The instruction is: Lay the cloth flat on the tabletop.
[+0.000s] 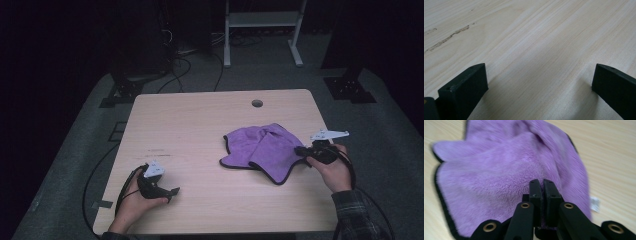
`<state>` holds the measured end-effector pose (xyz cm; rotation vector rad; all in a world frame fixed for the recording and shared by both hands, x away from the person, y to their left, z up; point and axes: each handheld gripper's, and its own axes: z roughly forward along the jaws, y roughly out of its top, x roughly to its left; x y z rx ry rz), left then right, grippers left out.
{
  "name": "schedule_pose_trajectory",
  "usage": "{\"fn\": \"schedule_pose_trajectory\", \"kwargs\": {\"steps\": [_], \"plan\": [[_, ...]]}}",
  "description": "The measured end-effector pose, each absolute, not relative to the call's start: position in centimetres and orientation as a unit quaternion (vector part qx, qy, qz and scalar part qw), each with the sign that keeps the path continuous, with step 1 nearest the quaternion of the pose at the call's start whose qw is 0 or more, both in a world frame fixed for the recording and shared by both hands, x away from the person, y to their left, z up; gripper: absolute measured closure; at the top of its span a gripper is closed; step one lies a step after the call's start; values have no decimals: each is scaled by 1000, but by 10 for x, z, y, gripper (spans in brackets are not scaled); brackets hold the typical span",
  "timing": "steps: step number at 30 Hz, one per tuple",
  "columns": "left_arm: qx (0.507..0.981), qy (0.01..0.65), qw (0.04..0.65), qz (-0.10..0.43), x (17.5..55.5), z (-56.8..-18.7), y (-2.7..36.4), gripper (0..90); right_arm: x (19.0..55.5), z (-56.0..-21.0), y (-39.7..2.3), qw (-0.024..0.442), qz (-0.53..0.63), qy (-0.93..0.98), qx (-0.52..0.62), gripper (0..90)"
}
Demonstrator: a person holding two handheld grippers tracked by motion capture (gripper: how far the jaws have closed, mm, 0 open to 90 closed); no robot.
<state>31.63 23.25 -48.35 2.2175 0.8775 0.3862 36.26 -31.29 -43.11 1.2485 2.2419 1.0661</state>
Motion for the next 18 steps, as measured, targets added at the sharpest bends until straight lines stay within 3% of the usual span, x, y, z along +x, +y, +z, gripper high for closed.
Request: {"fn": "schedule_pose_trajectory", "kwargs": {"steps": [7, 12, 18], "plan": [[858, 340, 355, 150, 316, -484, 233, 0, 365, -442, -335, 200, 337, 789, 474, 848], [858, 340, 355, 150, 316, -484, 233, 0, 360, -441, -331, 205, 356, 788, 458, 655], [857, 341, 356, 150, 316, -484, 232, 0, 345, -437, -321, 199, 380, 791, 437, 613]]}}
